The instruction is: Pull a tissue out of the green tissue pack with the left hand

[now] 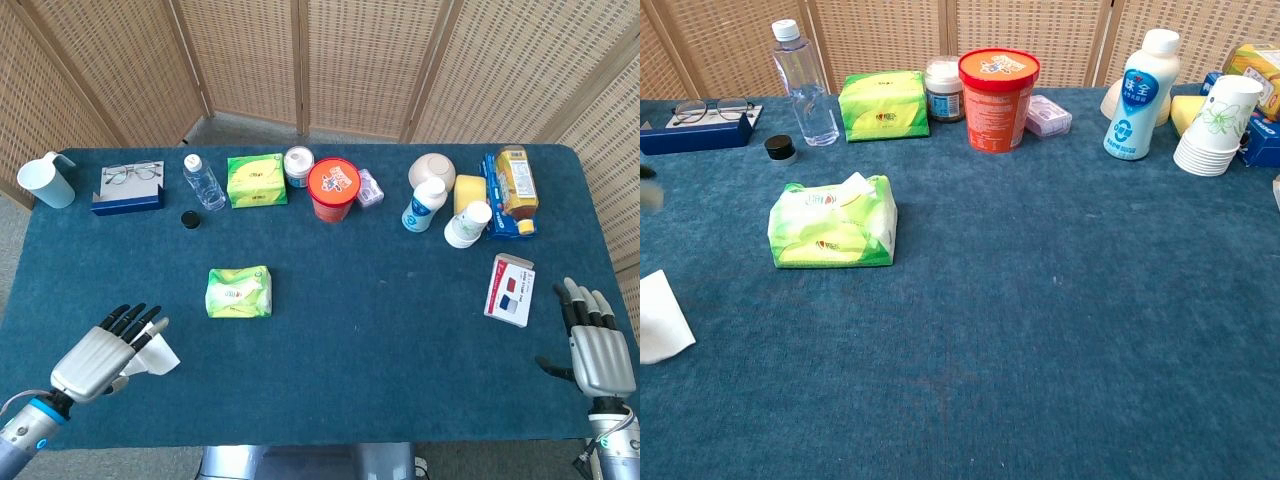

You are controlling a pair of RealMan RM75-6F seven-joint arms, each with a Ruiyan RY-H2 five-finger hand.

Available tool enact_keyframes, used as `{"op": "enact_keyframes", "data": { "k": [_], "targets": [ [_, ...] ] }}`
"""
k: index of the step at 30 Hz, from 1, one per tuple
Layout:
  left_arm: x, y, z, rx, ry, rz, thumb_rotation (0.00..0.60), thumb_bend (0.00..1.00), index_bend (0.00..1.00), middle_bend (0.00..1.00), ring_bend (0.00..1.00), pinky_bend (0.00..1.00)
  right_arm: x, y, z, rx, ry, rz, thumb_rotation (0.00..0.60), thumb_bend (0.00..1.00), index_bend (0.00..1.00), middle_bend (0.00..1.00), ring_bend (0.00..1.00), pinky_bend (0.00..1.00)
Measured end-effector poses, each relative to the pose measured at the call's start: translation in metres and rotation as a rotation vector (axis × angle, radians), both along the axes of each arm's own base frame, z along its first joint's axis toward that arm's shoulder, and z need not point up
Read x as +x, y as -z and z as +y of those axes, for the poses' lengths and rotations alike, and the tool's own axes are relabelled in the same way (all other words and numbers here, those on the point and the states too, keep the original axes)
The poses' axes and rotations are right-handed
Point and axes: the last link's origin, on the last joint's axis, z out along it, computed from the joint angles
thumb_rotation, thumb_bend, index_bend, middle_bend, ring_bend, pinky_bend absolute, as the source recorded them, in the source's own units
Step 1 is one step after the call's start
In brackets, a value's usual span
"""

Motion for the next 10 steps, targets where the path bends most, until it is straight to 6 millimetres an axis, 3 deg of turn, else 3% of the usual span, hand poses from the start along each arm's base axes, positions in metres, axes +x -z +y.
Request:
{"op": "enact_keyframes", "data": {
  "k": [10],
  "targets": [
    [-0.009, -0.038, -0.021, 0.229, -0.104, -0.153, 0.600, 0.00, 0.00, 0.00, 0.00, 0.06, 0.002, 0.000, 0.002, 0.000, -0.010, 0.004, 0.600, 0.00, 0.00, 0.00, 0.00, 0.00]
  ]
}}
